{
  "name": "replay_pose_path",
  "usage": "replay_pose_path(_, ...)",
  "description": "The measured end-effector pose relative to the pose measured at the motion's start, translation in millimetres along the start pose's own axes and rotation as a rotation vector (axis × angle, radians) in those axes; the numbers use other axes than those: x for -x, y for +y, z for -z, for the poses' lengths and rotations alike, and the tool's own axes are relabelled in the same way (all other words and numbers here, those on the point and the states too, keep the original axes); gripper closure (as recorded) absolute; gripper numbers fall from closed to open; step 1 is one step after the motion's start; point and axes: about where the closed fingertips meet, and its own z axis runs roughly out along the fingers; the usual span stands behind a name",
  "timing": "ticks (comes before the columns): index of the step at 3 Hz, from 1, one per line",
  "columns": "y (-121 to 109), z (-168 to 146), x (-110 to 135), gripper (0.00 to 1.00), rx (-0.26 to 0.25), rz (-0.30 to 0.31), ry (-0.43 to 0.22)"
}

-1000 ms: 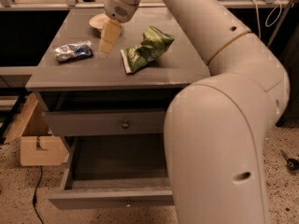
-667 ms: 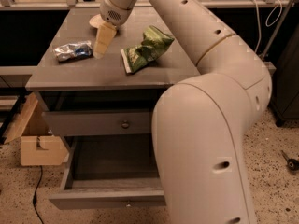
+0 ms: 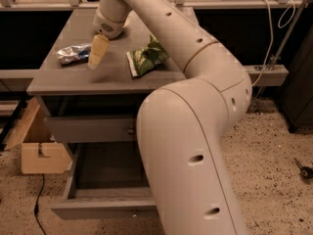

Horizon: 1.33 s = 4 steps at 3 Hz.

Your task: Place redbull can into middle drawer

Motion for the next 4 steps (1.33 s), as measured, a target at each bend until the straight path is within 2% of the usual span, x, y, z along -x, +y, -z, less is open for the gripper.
replay_pose_path(1,-2,-16,10,0.00,0.012,0.013,-0.009)
replay_pose_path(2,-2,-26,23,0.00,0.029,0.053,-0.029)
replay_pose_path(4,9,-47,37,0.00,0.110,0.121,-0.061)
